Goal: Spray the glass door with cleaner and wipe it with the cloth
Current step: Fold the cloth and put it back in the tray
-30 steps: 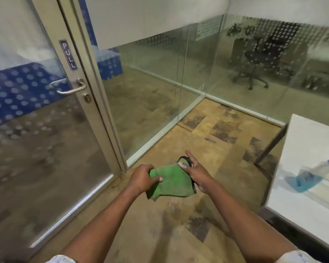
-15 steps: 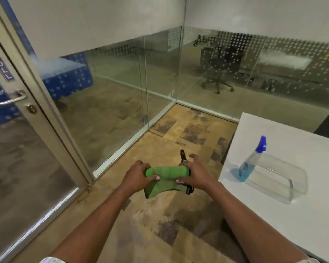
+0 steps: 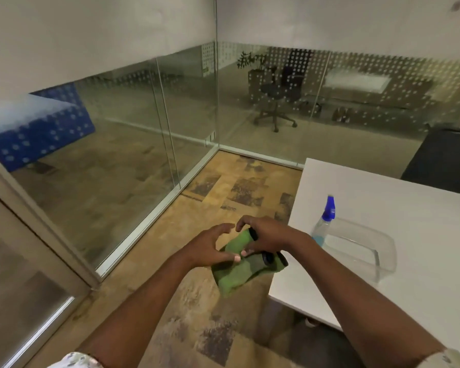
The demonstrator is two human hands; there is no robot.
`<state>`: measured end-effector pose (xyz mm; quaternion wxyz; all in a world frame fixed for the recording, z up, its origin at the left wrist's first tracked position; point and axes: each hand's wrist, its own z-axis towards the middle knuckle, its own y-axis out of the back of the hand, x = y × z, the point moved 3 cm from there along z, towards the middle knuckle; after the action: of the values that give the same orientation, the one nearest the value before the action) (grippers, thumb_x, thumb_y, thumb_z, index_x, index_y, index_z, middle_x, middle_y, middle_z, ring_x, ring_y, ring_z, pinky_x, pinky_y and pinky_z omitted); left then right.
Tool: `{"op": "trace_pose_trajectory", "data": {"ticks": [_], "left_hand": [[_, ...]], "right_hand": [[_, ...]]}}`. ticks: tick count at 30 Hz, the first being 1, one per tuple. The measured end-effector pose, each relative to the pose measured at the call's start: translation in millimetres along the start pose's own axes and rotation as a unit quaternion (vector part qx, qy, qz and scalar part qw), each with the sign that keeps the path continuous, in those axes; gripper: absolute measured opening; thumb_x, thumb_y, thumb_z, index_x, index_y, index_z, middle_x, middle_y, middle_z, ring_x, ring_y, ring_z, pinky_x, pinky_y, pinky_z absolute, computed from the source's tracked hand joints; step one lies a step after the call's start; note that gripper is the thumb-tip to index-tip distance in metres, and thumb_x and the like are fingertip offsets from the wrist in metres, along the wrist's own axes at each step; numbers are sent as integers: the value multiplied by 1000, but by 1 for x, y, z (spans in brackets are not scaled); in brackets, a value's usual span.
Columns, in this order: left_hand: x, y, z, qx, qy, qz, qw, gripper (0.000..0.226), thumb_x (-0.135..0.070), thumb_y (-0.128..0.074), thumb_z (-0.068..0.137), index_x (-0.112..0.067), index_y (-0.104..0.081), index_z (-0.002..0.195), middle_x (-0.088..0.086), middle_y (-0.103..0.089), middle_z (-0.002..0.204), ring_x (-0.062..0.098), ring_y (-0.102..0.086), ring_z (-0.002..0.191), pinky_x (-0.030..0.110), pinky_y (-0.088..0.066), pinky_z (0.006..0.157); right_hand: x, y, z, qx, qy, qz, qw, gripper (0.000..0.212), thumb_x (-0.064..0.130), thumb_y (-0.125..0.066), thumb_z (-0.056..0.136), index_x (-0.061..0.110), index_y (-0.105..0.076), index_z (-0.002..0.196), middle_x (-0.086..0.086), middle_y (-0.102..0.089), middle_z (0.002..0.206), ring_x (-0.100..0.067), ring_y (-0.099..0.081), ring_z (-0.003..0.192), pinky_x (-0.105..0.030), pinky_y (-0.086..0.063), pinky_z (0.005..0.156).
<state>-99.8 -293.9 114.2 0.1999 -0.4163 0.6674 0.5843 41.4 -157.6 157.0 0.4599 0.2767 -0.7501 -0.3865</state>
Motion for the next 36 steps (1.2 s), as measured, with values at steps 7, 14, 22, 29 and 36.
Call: {"op": "trace_pose_trajectory", "data": {"ticks": [7,14,22,29,36], "left_hand": [[-36,12,69,60,-64,-142,986,36,-45,-81,79,-25,-75,109,1,-78,105,19,-76,97,44,-61,89],[-72,27,127,-75,-54,-200,976,23,-30,-77,91,-25,-72,113,-2,-78,104,16,-76,92,49,-62,86],[-165,20,177,-156,-75,-336,926,24,-25,-74,92,-18,-70,115,4,-78,107,25,-75,100,44,-63,84],[-273,-6,227,-111,-119,-352,922,23,-32,-64,99,-12,-73,105,3,-78,93,17,-74,82,32,-61,69],[-253,-66,286,-102,-65,-176,977,16,-22,-49,105,-18,-64,107,4,-67,94,16,-60,77,17,-46,59]], "right_hand": [[-42,61,7,-82,-54,120,988,68,48,-85,81,34,-52,139,3,-64,123,-18,-64,110,-21,-49,84],[-88,84,-1,-298,-127,274,906,90,52,-78,83,29,-33,157,-9,-50,153,-28,-54,136,-39,-51,106],[-125,126,-11,-316,-73,497,805,81,73,-87,57,74,-41,123,23,-71,118,-4,-73,106,-23,-60,81],[-202,187,-51,-341,-47,604,719,71,39,-85,79,24,-54,141,-9,-75,124,-30,-75,108,-42,-63,80],[-320,177,-117,-448,-165,408,778,70,39,-81,87,33,-45,147,2,-64,135,-22,-67,117,-45,-58,95]]}}
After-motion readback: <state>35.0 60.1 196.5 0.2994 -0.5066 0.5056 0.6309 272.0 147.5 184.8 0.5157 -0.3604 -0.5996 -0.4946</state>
